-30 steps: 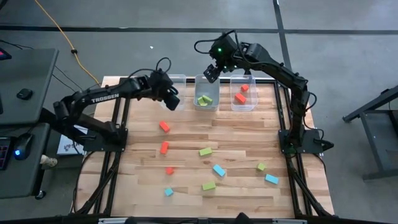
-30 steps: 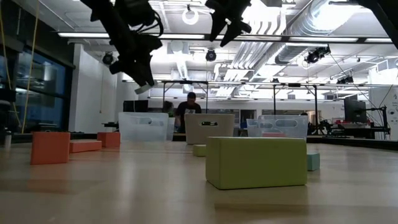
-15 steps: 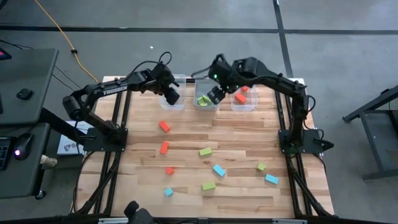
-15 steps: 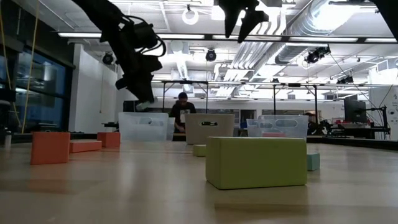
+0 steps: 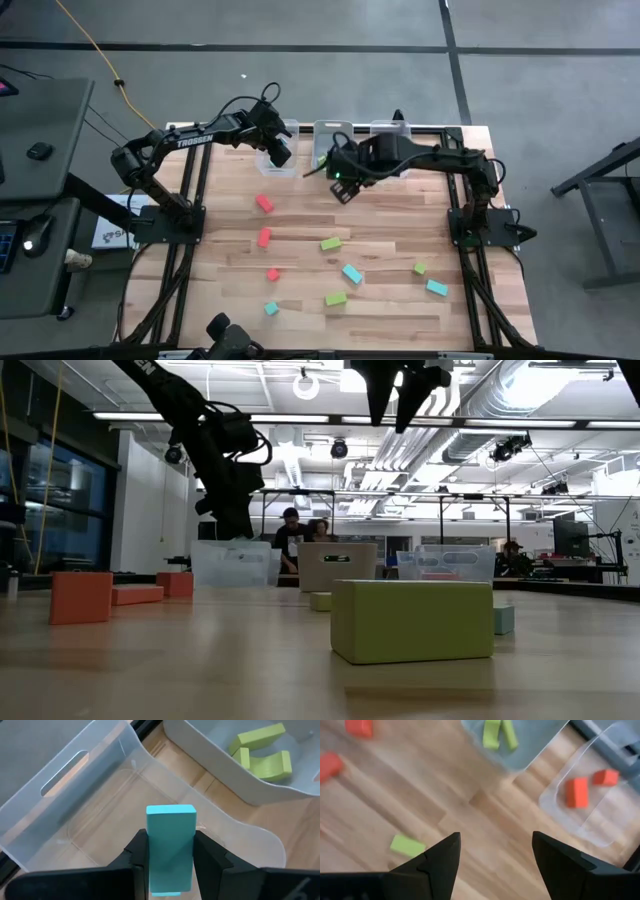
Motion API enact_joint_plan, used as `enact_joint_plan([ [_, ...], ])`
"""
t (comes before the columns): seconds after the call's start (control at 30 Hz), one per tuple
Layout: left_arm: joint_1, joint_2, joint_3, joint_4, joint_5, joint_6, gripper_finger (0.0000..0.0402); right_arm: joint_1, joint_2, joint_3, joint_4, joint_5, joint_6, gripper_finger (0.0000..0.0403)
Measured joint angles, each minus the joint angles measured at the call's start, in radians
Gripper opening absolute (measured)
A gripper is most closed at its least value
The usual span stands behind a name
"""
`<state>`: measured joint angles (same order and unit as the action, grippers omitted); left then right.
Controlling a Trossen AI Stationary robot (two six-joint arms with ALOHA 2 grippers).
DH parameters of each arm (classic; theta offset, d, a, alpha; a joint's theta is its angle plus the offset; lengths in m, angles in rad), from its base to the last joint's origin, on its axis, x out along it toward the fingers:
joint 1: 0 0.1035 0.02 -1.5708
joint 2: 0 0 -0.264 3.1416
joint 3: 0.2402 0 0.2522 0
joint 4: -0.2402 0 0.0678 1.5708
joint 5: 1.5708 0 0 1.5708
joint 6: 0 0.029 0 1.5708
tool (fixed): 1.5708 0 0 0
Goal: Sort & place blocks by color
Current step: Put the blue block into the left transparent bin, then put the green block into the blue bin
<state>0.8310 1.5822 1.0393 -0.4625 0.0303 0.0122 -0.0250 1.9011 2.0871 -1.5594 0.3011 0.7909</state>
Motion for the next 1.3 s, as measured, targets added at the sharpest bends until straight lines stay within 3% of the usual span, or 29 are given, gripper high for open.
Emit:
enact_joint_plan([
  [0.2, 0.0, 0.0, 0.0, 0.021, 0.0, 0.01, 0.0093, 0.041, 0.001, -0.078, 0.024, -0.098, 0.013, 0.0238],
  [0.37, 0.0, 0.0, 0.0, 0.02, 0.0, 0.01, 0.0126, 0.065, 0.001, -0.093, 0.061, -0.104, 0.012, 0.0238],
  [0.7, 0.0, -0.001, 0.001, 0.002, 0.0, 0.008, 0.0176, 0.067, 0.001, -0.093, 0.14, -0.179, -0.138, 0.0238],
  [1.03, -0.007, -0.028, 0.176, -0.267, 0.011, -0.003, 0.0184, 0.044, 0.0, -0.105, 0.212, -0.308, -0.382, 0.0238],
  [1.17, -0.029, -0.101, 0.198, -0.327, 0.011, -0.038, 0.0185, 0.045, 0.001, -0.178, 0.277, -0.381, -0.513, 0.0238],
  [1.3, -0.059, -0.195, 0.2, -0.378, 0.011, -0.112, 0.0185, 0.061, 0.003, -0.266, 0.348, -0.384, -0.602, 0.0238],
])
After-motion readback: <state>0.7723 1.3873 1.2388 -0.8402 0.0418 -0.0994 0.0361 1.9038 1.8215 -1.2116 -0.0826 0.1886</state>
